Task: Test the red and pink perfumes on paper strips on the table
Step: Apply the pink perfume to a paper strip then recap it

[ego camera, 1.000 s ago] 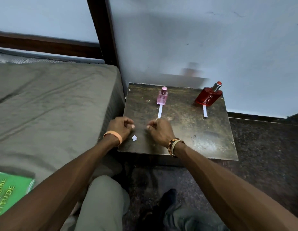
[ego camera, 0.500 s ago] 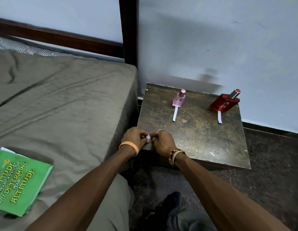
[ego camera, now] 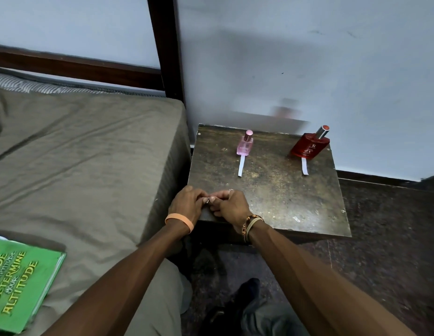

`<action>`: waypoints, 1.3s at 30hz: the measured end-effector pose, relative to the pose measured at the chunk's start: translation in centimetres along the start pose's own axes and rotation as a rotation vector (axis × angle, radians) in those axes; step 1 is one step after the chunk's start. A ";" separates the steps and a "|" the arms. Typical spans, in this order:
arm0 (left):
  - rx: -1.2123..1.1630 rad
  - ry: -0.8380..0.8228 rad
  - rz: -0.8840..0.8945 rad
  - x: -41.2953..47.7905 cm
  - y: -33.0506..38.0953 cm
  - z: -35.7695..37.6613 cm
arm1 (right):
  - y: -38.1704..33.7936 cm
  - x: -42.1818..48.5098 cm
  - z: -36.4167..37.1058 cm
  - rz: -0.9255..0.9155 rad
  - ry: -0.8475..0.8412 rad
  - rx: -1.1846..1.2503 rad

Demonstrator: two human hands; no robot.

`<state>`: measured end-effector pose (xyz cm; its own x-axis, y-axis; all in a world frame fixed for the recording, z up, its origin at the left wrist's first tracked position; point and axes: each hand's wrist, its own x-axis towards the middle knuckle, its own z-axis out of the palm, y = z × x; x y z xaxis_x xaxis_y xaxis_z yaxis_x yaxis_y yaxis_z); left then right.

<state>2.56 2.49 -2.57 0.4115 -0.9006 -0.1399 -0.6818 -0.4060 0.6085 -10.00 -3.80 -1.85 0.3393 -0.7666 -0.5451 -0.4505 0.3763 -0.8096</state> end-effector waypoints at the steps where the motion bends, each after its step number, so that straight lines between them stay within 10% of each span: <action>1: -0.021 0.013 0.013 0.0 0.4 0.0 | -0.2 -0.3 -0.2 0.028 0.021 0.111; 13: -0.533 -0.155 0.055 1.0 13.0 6.5 | 1.6 -2.3 -12.9 0.025 0.388 0.298; 23: -0.361 -0.232 0.111 0.0 25.0 16.0 | 6.9 -4.0 -25.3 0.099 0.634 0.170; 39: -0.042 -0.299 0.274 -0.3 24.9 19.8 | 9.9 -3.7 -26.6 0.077 0.603 -0.198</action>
<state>-26.55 -10.43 -2.83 0.0199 -0.9826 -0.1849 -0.7142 -0.1433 0.6851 -37.64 -11.07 -2.07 -0.1985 -0.9211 -0.3350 -0.6187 0.3829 -0.6860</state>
